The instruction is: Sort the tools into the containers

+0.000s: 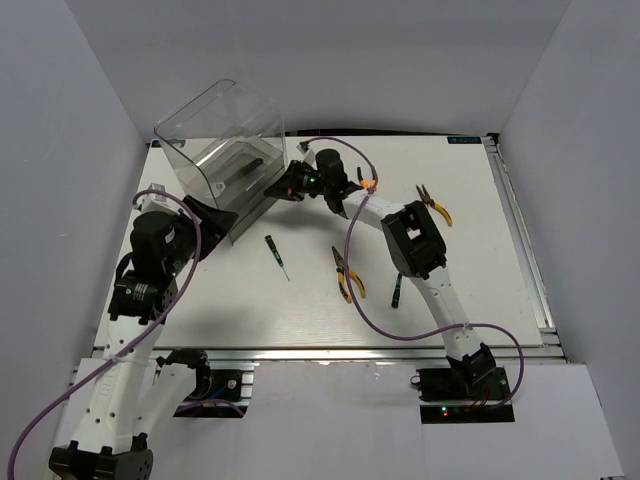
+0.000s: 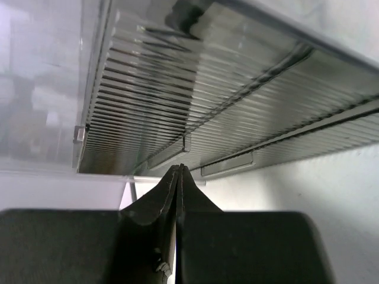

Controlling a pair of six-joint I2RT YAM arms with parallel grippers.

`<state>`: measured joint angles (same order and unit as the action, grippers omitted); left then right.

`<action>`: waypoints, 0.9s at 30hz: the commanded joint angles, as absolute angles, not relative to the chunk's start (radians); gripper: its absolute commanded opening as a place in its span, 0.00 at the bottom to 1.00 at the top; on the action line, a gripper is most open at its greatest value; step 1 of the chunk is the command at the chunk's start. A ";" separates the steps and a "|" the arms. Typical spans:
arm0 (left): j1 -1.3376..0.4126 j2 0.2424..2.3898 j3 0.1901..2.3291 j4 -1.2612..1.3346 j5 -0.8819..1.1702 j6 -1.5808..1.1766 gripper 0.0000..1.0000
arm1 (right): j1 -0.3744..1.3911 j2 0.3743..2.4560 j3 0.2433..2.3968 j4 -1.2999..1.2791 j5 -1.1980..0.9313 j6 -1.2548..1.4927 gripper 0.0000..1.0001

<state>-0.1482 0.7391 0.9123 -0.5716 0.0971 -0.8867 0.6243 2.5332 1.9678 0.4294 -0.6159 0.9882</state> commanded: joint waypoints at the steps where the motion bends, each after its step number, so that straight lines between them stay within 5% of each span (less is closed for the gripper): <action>1: -0.153 0.733 0.920 -0.578 0.080 -0.900 0.79 | 0.629 2.511 1.942 0.531 -0.551 1.000 0.00; 9: -0.153 0.732 0.890 -0.577 0.110 -0.917 0.78 | 0.614 2.385 1.668 0.682 -0.606 1.045 0.00; 13: -0.152 0.712 0.870 -0.577 0.121 -0.917 0.78 | 0.621 2.387 1.702 0.698 -0.611 1.043 0.35; 16: -0.152 0.707 0.871 -0.577 0.121 -0.908 0.78 | 0.635 2.408 1.758 0.693 -0.601 1.040 0.46; 22: -0.152 0.710 0.868 -0.578 0.130 -0.917 0.78 | 0.652 2.468 1.827 0.680 -0.580 1.048 0.57; 27: -0.152 0.712 0.876 -0.581 0.117 -0.925 0.78 | 0.666 2.528 1.923 0.660 -0.549 1.043 0.58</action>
<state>-0.1482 0.7219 0.8719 -0.5816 0.1188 -0.9184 0.6533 2.4897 1.8557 0.6315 -0.5816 1.0447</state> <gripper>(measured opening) 0.781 0.573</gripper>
